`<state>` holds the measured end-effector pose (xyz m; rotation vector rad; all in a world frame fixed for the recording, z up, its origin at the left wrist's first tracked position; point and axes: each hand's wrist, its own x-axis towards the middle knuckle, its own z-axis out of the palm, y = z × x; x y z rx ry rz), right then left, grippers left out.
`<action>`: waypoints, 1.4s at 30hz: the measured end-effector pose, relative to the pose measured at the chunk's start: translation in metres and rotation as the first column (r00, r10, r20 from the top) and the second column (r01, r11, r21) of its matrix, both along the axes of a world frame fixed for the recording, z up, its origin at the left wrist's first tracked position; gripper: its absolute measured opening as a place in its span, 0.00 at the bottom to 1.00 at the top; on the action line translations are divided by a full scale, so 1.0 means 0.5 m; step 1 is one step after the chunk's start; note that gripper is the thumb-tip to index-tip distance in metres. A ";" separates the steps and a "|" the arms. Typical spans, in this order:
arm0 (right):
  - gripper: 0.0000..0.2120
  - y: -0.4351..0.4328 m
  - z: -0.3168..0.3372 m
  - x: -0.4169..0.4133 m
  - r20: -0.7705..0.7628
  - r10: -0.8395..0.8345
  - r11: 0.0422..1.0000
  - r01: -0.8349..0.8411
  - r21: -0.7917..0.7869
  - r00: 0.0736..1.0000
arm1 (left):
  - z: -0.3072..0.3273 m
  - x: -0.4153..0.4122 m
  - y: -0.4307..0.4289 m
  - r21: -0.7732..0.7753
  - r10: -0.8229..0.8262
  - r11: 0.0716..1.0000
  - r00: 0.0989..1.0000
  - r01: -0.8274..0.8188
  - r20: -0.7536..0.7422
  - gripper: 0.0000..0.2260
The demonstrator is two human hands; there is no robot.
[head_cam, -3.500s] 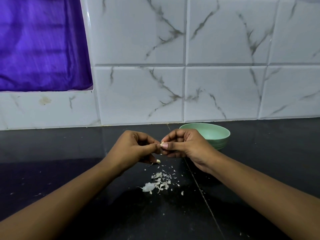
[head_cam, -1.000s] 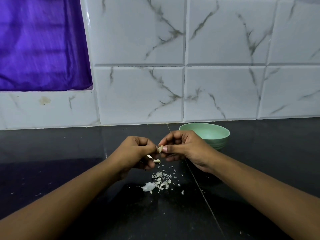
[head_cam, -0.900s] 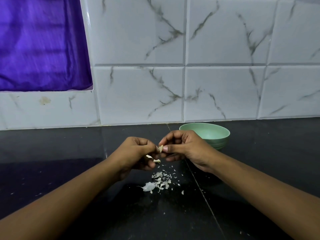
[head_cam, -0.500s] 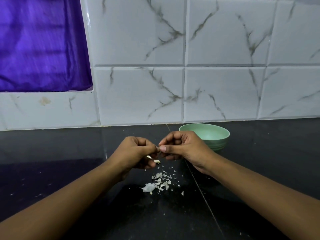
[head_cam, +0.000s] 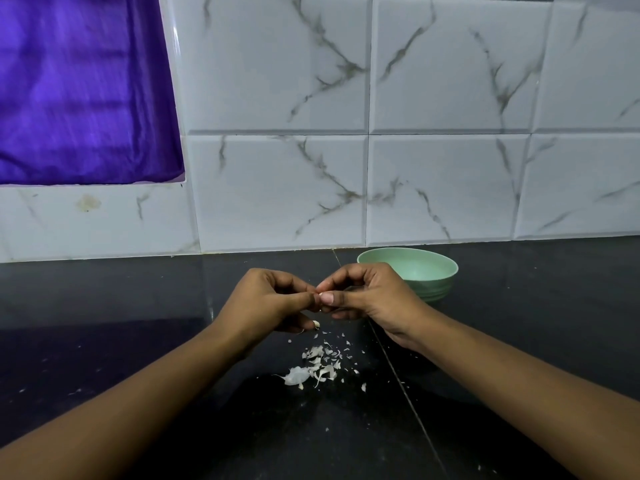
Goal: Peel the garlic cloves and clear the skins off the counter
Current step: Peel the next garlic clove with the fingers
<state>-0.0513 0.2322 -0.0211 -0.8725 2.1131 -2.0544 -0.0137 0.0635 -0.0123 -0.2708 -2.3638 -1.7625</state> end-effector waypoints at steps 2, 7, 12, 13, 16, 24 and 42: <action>0.06 -0.001 0.001 0.000 -0.015 -0.011 1.000 0.011 0.005 1.000 | 0.000 0.000 -0.001 -0.040 0.012 0.999 0.999 -0.013 -0.042 0.02; 0.06 -0.003 0.000 0.002 -0.021 -0.023 1.000 0.023 -0.021 1.000 | -0.002 -0.003 -0.004 -0.168 0.051 0.983 0.987 -0.077 -0.154 0.01; 0.05 -0.006 -0.003 0.002 0.003 -0.017 0.999 0.017 -0.048 1.000 | -0.005 -0.002 -0.001 -0.253 0.093 0.955 0.966 -0.154 -0.240 0.02; 0.05 -0.007 -0.003 0.002 0.009 -0.014 0.998 0.015 -0.055 1.000 | -0.005 -0.001 0.001 -0.275 0.098 0.946 0.960 -0.171 -0.263 0.02; 0.05 -0.011 -0.004 0.005 0.010 -0.019 0.998 0.019 -0.068 1.000 | -0.005 0.003 0.005 -0.308 0.106 0.930 0.949 -0.200 -0.297 0.03; 0.08 -0.011 -0.007 0.004 0.042 -0.027 0.995 0.031 -0.094 0.999 | -0.006 -0.005 0.005 0.043 0.043 0.998 0.999 -0.044 0.017 0.07; 0.08 -0.001 -0.002 -0.003 0.050 -0.038 0.994 0.042 -0.098 0.998 | -0.005 -0.009 0.001 0.261 -0.090 0.964 0.984 0.048 0.152 0.05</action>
